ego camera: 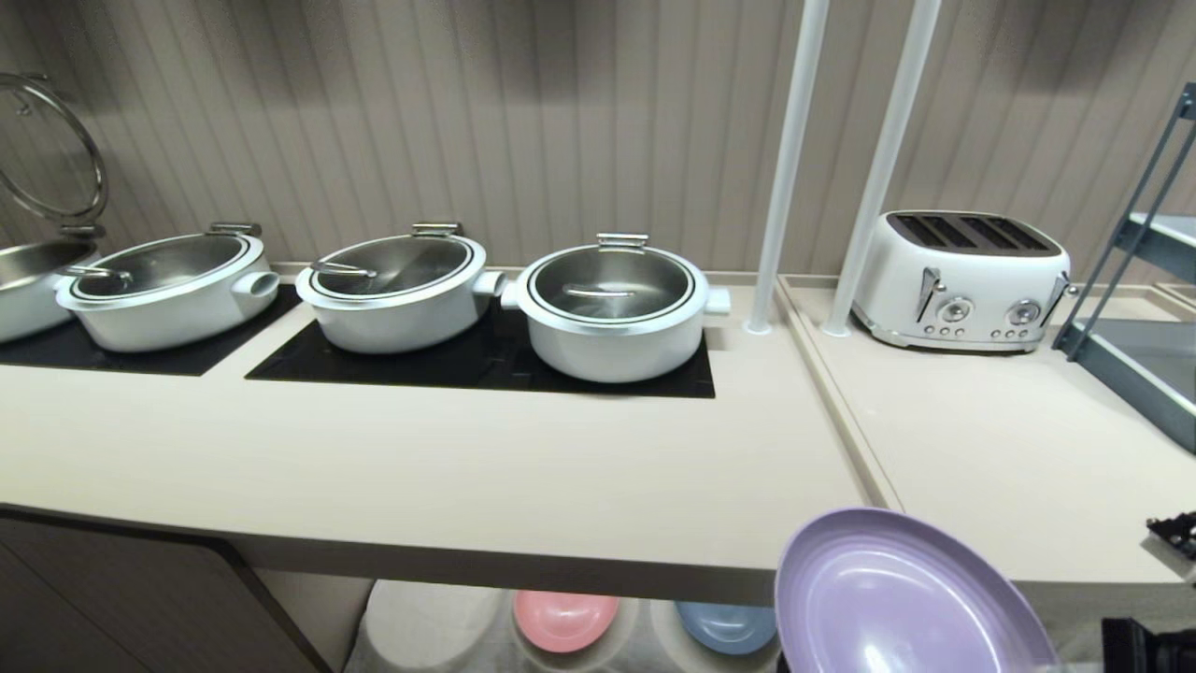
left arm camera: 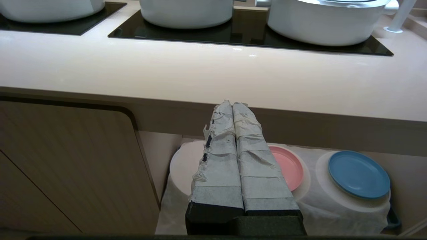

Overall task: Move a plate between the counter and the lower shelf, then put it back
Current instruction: Put the plate

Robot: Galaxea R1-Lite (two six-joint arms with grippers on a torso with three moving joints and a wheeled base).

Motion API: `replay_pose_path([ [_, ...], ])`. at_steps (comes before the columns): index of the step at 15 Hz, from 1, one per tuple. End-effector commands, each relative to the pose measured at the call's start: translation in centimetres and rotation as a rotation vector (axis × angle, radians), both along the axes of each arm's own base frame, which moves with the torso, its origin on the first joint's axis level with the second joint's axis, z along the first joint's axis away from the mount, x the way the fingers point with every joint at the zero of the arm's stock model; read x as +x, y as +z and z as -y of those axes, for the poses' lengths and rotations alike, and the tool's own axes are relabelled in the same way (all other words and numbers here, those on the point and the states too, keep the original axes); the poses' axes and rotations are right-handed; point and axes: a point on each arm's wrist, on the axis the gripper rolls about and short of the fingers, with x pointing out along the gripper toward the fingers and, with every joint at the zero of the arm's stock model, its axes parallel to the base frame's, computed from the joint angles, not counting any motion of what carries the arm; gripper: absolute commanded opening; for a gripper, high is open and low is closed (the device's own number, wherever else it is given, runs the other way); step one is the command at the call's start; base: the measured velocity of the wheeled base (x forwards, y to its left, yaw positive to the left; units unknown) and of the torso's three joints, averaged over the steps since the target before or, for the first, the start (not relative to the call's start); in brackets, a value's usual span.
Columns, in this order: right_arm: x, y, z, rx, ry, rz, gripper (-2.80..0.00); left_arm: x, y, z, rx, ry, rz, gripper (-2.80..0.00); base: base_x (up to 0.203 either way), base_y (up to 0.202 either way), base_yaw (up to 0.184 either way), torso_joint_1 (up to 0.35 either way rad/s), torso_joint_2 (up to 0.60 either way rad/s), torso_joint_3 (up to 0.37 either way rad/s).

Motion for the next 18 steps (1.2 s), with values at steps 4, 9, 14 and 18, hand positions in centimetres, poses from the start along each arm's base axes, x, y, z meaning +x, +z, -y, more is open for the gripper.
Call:
replay_pose_path([
  [4,4.4,0.7,-0.4,-0.03,0.066,-0.014,-2.8,0.0,0.0,0.0,-0.001,0.001,-0.001,-2.8,0.0,0.0,0.0,0.0,0.0,0.0],
  [9,9.9,1.1,-2.7,-0.037,0.167,-0.02,-2.8,0.0,0.0,0.0,-0.001,0.001,-0.001,-2.8,0.0,0.0,0.0,0.0,0.0,0.0],
  [14,15.6,-0.2,-6.0,-0.042,0.252,-0.048,-2.8,0.0,0.0,0.0,-0.001,0.001,-0.001,-2.8,0.0,0.0,0.0,0.0,0.0,0.0],
  [18,20.1,-2.4,-8.0,-0.045,0.276,-0.072,-2.8,0.0,0.0,0.0,-0.001,0.001,-0.001,-2.8,0.0,0.0,0.0,0.0,0.0,0.0],
])
